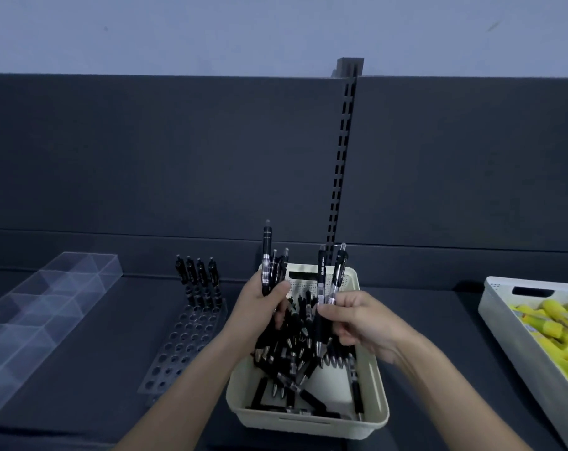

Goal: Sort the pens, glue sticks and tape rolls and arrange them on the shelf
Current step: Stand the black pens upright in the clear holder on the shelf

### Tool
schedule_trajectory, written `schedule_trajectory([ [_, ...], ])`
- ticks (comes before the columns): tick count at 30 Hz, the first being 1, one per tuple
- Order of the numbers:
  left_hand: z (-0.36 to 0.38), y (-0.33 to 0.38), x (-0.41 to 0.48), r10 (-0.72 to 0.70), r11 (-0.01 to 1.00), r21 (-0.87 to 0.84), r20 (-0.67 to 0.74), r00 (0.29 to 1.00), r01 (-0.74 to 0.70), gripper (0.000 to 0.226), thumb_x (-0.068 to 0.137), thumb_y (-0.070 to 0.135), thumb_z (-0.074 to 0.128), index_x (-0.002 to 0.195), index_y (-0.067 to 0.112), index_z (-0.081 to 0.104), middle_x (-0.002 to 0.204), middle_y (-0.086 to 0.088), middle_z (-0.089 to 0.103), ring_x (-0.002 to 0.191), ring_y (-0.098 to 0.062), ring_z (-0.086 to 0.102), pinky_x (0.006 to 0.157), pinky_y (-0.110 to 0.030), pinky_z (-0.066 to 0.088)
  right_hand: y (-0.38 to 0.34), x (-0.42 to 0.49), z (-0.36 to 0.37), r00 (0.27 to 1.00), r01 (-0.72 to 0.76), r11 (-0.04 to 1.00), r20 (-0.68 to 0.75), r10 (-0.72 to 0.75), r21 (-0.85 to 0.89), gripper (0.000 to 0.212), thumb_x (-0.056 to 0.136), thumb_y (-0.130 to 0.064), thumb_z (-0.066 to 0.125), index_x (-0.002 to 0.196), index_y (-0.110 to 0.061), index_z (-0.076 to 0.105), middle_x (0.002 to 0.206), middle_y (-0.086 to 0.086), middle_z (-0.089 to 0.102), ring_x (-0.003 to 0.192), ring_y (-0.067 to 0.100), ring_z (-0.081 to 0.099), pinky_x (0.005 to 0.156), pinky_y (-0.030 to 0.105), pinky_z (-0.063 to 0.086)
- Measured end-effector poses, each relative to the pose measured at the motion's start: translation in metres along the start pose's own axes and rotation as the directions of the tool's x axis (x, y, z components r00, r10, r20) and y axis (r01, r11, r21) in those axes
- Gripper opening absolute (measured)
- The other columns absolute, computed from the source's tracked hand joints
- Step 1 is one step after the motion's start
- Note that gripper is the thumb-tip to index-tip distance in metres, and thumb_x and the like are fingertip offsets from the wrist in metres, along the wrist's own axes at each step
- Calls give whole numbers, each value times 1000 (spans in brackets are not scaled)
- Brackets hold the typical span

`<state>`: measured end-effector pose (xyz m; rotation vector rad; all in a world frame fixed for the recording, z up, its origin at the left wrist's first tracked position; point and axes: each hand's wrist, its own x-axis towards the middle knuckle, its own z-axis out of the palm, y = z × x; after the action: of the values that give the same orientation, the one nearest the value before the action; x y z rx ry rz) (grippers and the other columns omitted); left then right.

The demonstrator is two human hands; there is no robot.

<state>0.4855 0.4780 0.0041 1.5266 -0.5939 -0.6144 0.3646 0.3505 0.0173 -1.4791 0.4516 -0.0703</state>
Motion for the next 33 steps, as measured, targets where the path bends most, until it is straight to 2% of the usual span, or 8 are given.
schedule_trajectory([
  [4,-20,13,-9,-14,992,-125,-4,1000,13,15,85,7,63,73,10,56,49,1,46,42,-11,40,43,-21,36,-13,3,20,995,0,1000,104,0,2,17,84,-6,60,68,-10,61,62,5,54,38,6,35,35,14,26],
  [6,-35,16,-15,-13,988,-156,-15,1000,10,17,81,5,67,68,8,57,45,4,49,41,-9,42,42,-19,37,-18,9,37,991,3,1000,132,-2,-12,16,84,-4,59,70,-10,62,60,3,54,38,5,37,35,14,26],
  [11,-76,15,-26,-26,983,-184,-60,998,15,11,77,3,70,71,8,62,51,2,56,47,-12,46,44,-20,39,-23,31,88,986,20,993,166,0,-120,17,87,-4,59,71,-10,60,54,-5,53,40,4,40,39,14,29],
  [16,-131,8,-26,-55,967,-250,-46,997,42,9,76,-1,70,75,4,62,61,-4,65,51,-12,62,48,-21,49,-18,63,143,988,35,987,156,-10,-159,11,88,-3,58,90,7,61,62,6,48,39,4,37,38,14,29],
  [20,-195,-7,-15,-76,982,-183,-134,988,50,14,76,3,72,69,8,60,49,3,57,41,-7,48,42,-17,40,-9,97,186,1000,8,976,-28,-15,-218,9,88,-3,58,80,-5,57,53,4,48,34,5,41,38,15,34],
  [25,-248,-32,0,-131,990,-74,-150,980,121,15,76,2,72,70,7,60,55,-2,54,45,-10,44,43,-17,38,0,132,197,932,-40,977,-362,-39,-208,15,94,-4,49,81,-10,55,68,4,55,55,13,55,45,18,43],
  [29,-258,-47,2,-148,989,-45,-117,982,143,15,76,0,72,71,6,59,55,-2,52,44,-9,44,43,-16,38,9,145,211,885,-56,915,-445,-140,-399,10,94,-13,51,88,-10,57,79,9,65,67,17,62,54,22,47],
  [33,-260,-51,6,-130,991,-30,-99,987,128,18,76,0,71,67,8,58,53,-2,50,42,-8,42,42,-14,37,20,153,220,864,-126,738,-440,-247,-663,17,95,-15,49,91,-1,58,91,16,68,83,26,64,67,28,44],
])
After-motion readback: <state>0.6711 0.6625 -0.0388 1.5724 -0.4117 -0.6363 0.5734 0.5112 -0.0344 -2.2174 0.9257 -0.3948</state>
